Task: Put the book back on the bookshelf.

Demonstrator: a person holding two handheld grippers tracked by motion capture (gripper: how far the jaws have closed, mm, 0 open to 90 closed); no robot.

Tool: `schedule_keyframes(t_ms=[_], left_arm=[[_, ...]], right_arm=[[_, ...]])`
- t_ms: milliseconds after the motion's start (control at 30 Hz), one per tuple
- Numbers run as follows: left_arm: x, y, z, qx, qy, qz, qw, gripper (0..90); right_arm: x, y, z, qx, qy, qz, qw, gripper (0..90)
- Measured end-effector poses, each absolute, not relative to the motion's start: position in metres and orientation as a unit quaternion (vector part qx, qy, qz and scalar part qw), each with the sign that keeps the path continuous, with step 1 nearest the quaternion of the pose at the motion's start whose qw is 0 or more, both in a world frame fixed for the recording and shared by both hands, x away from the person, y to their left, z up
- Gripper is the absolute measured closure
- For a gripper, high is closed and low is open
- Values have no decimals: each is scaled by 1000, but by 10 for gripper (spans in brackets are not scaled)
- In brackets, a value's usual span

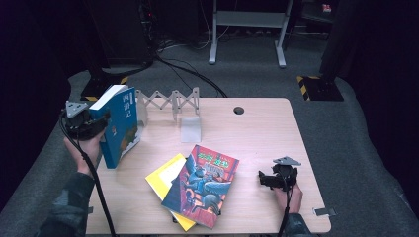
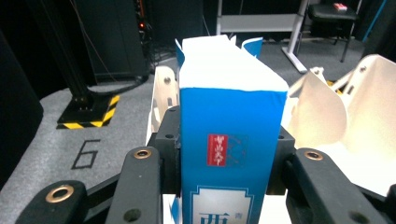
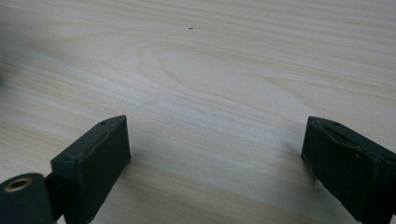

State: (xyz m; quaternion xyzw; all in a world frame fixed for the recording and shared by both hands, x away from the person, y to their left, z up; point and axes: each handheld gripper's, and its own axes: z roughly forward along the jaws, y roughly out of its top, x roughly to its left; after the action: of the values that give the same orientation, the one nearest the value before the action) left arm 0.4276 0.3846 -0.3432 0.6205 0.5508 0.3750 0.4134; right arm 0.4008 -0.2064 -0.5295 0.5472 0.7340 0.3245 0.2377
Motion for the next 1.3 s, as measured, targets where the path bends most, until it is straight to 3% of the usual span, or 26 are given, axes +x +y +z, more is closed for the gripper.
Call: schedule_keyframes(t_ms=[600,1033,1300], left_arm=[[389,391,-357,637,555,359,397,601],[382,399,-362,644,563,344,387,593],[400,396,-345,659,556,324,389,466]], right_arm=[[401,-207,-529,545,736,323,238,75],[401,-207,-529,545,736,323,238,75],[401,-207,-529,545,736,323,238,75]])
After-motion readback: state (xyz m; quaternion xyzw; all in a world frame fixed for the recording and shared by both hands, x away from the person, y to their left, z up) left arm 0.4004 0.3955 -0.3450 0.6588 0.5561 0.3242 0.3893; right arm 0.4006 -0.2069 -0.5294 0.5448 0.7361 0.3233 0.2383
